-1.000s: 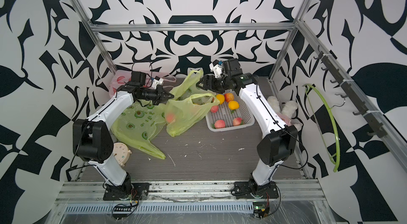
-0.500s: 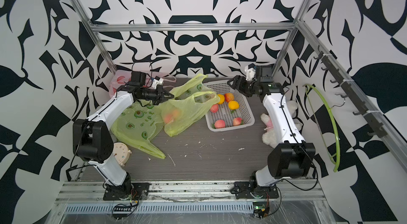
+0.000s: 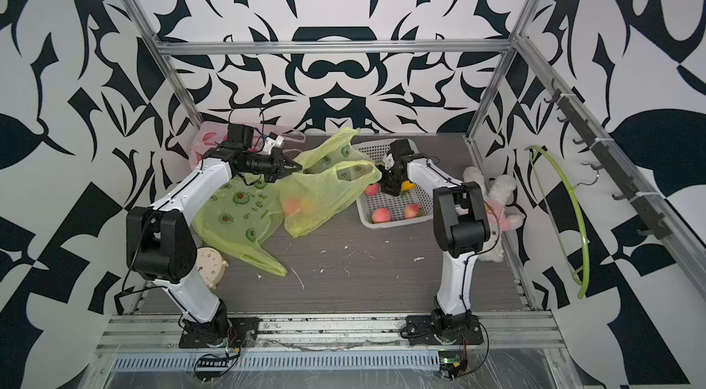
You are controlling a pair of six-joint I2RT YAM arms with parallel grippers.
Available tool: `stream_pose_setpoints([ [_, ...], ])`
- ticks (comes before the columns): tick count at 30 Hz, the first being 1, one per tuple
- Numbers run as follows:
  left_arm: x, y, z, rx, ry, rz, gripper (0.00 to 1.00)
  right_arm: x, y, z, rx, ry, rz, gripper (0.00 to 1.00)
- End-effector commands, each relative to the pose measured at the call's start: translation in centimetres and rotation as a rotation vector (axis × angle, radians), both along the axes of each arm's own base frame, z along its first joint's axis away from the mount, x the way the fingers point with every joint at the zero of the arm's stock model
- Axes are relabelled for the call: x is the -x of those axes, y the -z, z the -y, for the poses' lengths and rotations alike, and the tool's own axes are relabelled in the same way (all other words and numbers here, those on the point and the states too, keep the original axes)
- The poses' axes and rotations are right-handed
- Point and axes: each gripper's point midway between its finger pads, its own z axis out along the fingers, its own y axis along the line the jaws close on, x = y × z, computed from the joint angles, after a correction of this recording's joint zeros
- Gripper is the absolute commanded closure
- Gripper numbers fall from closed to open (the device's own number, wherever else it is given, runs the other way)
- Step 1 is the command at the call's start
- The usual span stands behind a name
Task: Place the peach into a plastic bag & tie a knot
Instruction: Pick up the peach from the basket, then place the peach in the plastic bag.
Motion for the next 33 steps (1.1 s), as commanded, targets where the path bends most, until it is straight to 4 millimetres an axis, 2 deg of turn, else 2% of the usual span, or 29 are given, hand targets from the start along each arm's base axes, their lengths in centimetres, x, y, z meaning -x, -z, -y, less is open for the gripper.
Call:
stream_pose_setpoints([
  [1, 0.5, -0.7, 0.1, 0.014, 0.012, 0.015, 1.0, -2.8, -2.1, 0.1, -0.01, 0.044, 0.095, 0.19],
  [3, 0.6, -0.6, 0.1, 0.015, 0.013, 0.011, 1.0, -3.1, -1.5, -0.2, -0.022, 0.05, 0.091, 0.21],
  [7, 0.6, -0.4, 0.1, 0.014, 0.014, 0.009, 1.0, -3.6, -1.1, -0.7, -0.054, 0.049, 0.094, 0.32],
  [11, 0.6, -0.4, 0.1, 0.015, 0.014, 0.009, 1.0, -3.4, -2.4, -1.0, -0.088, 0.037, 0.117, 0.53],
  [14, 0.5, -0.5, 0.1, 0.015, 0.014, 0.011, 1.0, -2.4, -5.1, -0.8, -0.091, 0.025, 0.158, 0.61],
  [16, 0.5, -0.6, 0.1, 0.017, 0.015, 0.011, 1.0, -1.4, -7.7, -0.2, -0.082, 0.021, 0.202, 0.64],
  [20, 0.4, -0.6, 0.1, 0.018, 0.015, 0.011, 1.0, 0.6, -14.1, 1.2, -0.049, 0.021, 0.33, 0.65],
  [24, 0.4, -0.8, 0.1, 0.021, 0.017, 0.014, 1.0, 2.2, -19.8, 1.7, -0.04, 0.002, 0.438, 0.66],
  [28, 0.6, -0.9, 0.2, 0.02, 0.018, 0.016, 1.0, 3.1, -23.6, 0.0, -0.122, -0.065, 0.482, 0.66],
  [33, 0.5, -1.0, 0.2, 0.023, 0.018, 0.02, 1.0, 3.9, -24.5, -4.3, -0.149, -0.19, 0.464, 0.65],
])
